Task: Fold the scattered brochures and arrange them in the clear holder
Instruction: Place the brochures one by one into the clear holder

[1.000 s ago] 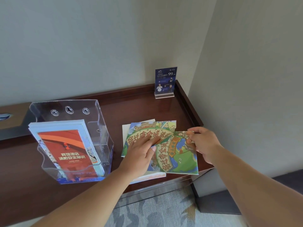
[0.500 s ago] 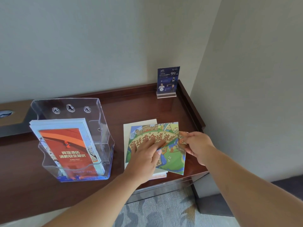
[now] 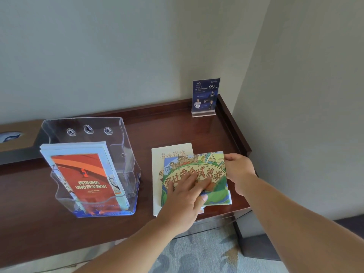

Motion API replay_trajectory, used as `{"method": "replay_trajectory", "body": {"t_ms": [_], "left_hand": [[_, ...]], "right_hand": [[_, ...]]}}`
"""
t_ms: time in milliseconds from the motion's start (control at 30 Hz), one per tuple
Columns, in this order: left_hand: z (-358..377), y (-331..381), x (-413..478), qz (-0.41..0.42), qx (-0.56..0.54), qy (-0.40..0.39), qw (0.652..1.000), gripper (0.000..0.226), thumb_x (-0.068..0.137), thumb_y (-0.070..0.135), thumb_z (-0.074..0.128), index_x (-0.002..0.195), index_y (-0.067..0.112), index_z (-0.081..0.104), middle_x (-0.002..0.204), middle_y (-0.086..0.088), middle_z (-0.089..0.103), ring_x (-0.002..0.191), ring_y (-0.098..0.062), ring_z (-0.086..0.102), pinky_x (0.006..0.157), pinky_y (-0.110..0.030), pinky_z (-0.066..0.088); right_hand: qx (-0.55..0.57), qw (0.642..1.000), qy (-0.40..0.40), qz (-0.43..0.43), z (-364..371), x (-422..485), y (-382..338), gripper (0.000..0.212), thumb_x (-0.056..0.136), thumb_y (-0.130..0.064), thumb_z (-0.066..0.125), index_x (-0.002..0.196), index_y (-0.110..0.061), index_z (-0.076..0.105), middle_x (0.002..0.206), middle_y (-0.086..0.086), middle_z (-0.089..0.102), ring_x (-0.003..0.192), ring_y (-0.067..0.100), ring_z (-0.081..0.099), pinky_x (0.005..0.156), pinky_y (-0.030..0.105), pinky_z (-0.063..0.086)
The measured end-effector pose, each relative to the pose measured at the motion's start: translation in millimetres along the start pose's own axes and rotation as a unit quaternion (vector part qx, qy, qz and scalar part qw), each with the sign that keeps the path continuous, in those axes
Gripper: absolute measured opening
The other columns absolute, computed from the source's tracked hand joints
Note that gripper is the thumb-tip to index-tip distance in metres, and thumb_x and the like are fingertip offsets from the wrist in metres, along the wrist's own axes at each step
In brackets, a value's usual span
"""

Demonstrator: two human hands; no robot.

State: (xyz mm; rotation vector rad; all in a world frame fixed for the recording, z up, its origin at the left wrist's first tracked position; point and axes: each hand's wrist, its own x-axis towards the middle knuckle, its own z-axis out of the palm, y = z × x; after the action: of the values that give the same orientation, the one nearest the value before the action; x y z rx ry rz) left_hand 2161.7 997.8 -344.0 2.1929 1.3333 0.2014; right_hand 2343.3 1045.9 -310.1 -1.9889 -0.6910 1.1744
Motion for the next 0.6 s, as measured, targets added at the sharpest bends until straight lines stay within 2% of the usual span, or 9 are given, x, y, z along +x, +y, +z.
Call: {"method": "replay_trajectory", "body": {"t_ms": [133, 233, 300, 367, 433, 600], "left_hand": [[-7, -11, 4, 0.006, 0.053, -0.043, 0.998, 0.055, 0.094, 0.064, 0.032, 0.147, 0.051, 0.021, 0.161, 0.011, 0.012, 0.149, -0.011, 0.0, 0.118, -0.055, 0.0], [-8, -21, 7, -0.02, 0.137, 0.004, 0.99, 0.076, 0.079, 0.078, 0.039, 0.146, 0.048, 0.019, 0.159, 0.006, 0.014, 0.148, -0.023, 0.003, 0.116, -0.057, 0.006], [-7, -28, 9, -0.084, 0.139, 0.004, 0.987, 0.096, 0.069, 0.084, 0.049, 0.147, 0.047, 0.009, 0.16, 0.005, -0.001, 0.148, -0.03, -0.008, 0.113, -0.063, 0.003], [-4, -32, 9, -0.108, 0.138, -0.022, 0.984, 0.109, 0.062, 0.086, 0.054, 0.148, 0.045, 0.0, 0.16, 0.004, -0.011, 0.147, -0.034, -0.014, 0.112, -0.066, 0.004], [-3, -35, 8, -0.098, 0.152, -0.027, 0.983, 0.109, 0.062, 0.086, 0.055, 0.147, 0.044, 0.0, 0.161, 0.002, -0.01, 0.147, -0.035, -0.014, 0.111, -0.067, 0.006], [-2, -34, 8, -0.069, 0.174, -0.015, 0.982, 0.091, 0.07, 0.077, 0.055, 0.142, 0.045, 0.01, 0.161, -0.003, -0.001, 0.148, -0.035, -0.006, 0.108, -0.07, 0.015]], "right_hand": [[0.041, 0.998, -0.02, 0.033, -3, 3, 2, 0.016, 0.094, -0.019, 0.052, 0.09, -0.02, 0.067, 0.08, 0.004, 0.076, 0.085, 0.026, 0.073, 0.084, 0.047, 0.059], [0.0, 0.997, -0.069, 0.038, -4, 1, 7, 0.012, 0.094, -0.02, 0.056, 0.096, -0.023, 0.068, 0.093, 0.0, 0.075, 0.099, 0.024, 0.068, 0.089, 0.042, 0.054], [-0.016, 0.993, -0.105, 0.058, -3, -1, 11, 0.016, 0.094, -0.018, 0.06, 0.109, -0.024, 0.061, 0.096, -0.001, 0.075, 0.098, 0.02, 0.069, 0.087, 0.041, 0.054], [-0.025, 0.985, -0.147, 0.088, -1, -6, 13, 0.023, 0.095, -0.016, 0.059, 0.114, -0.026, 0.05, 0.093, 0.002, 0.076, 0.088, 0.018, 0.073, 0.079, 0.04, 0.059], [-0.064, 0.98, -0.166, 0.083, 1, -7, 14, 0.027, 0.096, -0.012, 0.058, 0.114, -0.029, 0.048, 0.094, 0.002, 0.076, 0.084, 0.017, 0.074, 0.07, 0.038, 0.062], [-0.123, 0.976, -0.17, 0.054, 3, -7, 15, 0.037, 0.094, -0.003, 0.06, 0.118, -0.031, 0.053, 0.098, 0.001, 0.075, 0.087, 0.017, 0.073, 0.073, 0.041, 0.063]]}}
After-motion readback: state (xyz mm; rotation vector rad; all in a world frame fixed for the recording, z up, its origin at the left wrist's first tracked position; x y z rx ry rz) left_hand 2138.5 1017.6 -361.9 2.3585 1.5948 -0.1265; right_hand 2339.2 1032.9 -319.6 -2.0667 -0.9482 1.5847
